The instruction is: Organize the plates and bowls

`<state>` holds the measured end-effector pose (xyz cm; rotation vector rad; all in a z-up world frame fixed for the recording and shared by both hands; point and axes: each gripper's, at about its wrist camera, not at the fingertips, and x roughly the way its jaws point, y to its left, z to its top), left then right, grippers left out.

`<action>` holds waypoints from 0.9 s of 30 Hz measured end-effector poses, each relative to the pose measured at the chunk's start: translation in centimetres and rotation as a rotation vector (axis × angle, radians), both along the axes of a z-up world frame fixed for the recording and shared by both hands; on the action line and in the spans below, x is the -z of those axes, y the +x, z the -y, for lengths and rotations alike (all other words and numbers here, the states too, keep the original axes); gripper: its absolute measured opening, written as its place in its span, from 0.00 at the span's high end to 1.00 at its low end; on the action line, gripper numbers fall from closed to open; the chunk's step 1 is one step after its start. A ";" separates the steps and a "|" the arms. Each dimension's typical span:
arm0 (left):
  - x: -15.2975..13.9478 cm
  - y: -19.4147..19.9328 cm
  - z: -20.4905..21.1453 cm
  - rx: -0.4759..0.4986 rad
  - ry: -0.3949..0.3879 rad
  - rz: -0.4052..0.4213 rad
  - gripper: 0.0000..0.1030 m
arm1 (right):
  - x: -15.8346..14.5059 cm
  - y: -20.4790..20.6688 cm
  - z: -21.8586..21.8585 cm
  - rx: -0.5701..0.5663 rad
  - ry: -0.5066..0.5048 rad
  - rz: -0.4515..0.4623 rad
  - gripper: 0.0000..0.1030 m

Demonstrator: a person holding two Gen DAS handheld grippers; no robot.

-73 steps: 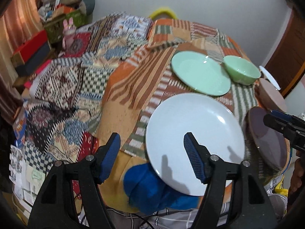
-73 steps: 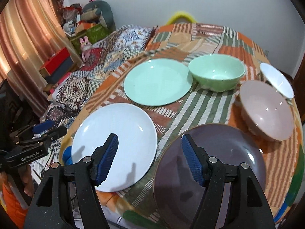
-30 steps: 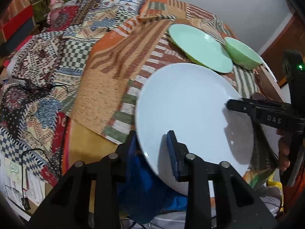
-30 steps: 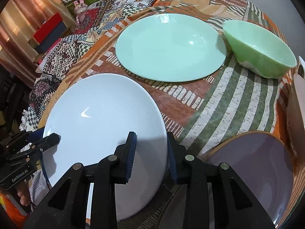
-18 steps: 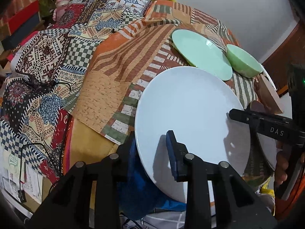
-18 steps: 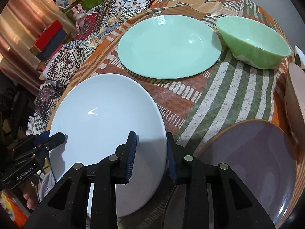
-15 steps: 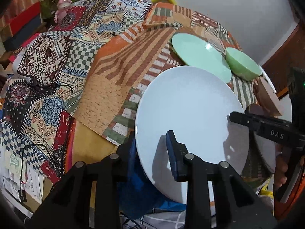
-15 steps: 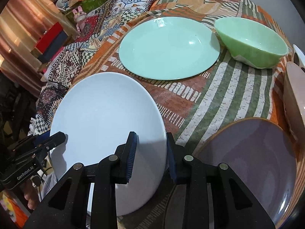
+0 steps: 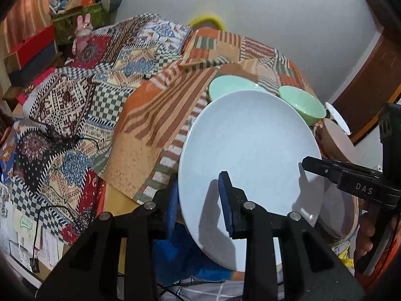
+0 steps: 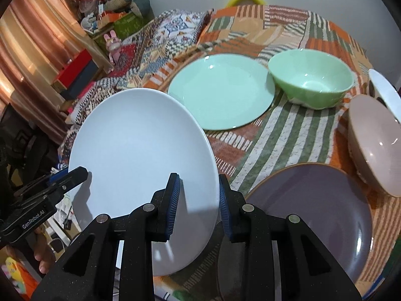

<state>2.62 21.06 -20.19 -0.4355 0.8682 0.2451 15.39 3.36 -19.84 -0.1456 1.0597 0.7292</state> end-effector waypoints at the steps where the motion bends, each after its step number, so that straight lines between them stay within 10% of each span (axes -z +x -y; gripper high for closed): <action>1: -0.3 0.0 0.1 0.003 0.003 0.007 0.70 | -0.4 -0.1 0.2 0.004 0.008 0.008 0.73; 27: -5.2 3.0 9.3 0.184 0.092 0.074 0.70 | -4.5 -0.7 10.4 0.171 0.113 0.104 0.73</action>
